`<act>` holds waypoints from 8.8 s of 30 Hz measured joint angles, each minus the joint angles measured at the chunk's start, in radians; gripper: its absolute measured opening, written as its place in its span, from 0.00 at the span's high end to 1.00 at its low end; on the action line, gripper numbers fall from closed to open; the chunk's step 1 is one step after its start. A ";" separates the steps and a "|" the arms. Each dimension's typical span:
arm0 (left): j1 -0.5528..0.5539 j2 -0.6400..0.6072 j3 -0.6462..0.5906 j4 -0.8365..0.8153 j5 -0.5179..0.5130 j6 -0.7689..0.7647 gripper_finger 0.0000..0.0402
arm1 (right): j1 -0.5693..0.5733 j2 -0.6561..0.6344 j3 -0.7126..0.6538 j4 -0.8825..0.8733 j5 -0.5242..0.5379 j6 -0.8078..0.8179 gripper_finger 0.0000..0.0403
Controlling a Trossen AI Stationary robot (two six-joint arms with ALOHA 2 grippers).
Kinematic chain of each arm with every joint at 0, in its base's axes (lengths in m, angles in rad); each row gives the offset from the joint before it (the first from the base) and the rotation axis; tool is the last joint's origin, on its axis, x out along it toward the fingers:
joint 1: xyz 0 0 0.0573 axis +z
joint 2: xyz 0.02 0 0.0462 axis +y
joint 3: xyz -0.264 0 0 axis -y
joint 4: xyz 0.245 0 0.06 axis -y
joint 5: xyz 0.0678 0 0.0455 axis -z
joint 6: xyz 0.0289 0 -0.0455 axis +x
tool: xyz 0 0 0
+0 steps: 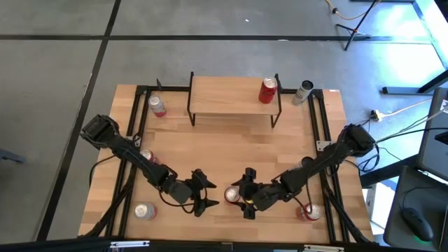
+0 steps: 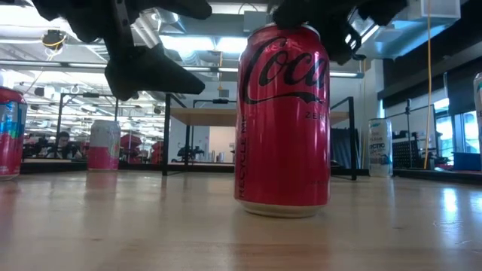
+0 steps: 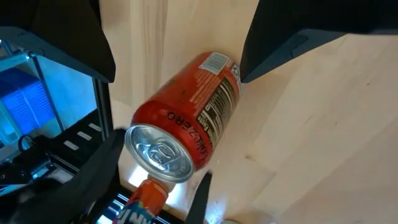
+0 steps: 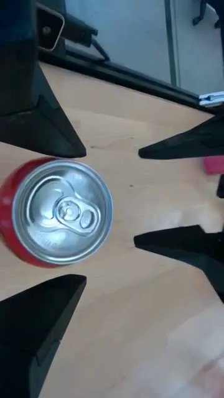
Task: Place canned beverage on shelf
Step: Put the red soda can aligned with the other red soda can on the shelf, then put the bottom white and blue soda can on the shelf
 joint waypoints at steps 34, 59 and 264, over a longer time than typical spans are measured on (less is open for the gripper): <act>-0.001 0.000 0.000 -0.002 0.057 -0.029 0.16 | -0.012 0.090 0.022 0.072 0.027 -0.071 0.18; 0.002 -0.001 0.000 0.025 0.209 -0.004 0.16 | -0.026 0.161 0.023 0.161 0.046 -0.041 0.31; 0.411 -0.536 0.000 -0.280 0.307 0.255 0.16 | -0.418 -0.062 0.314 -1.061 -0.474 -0.393 0.42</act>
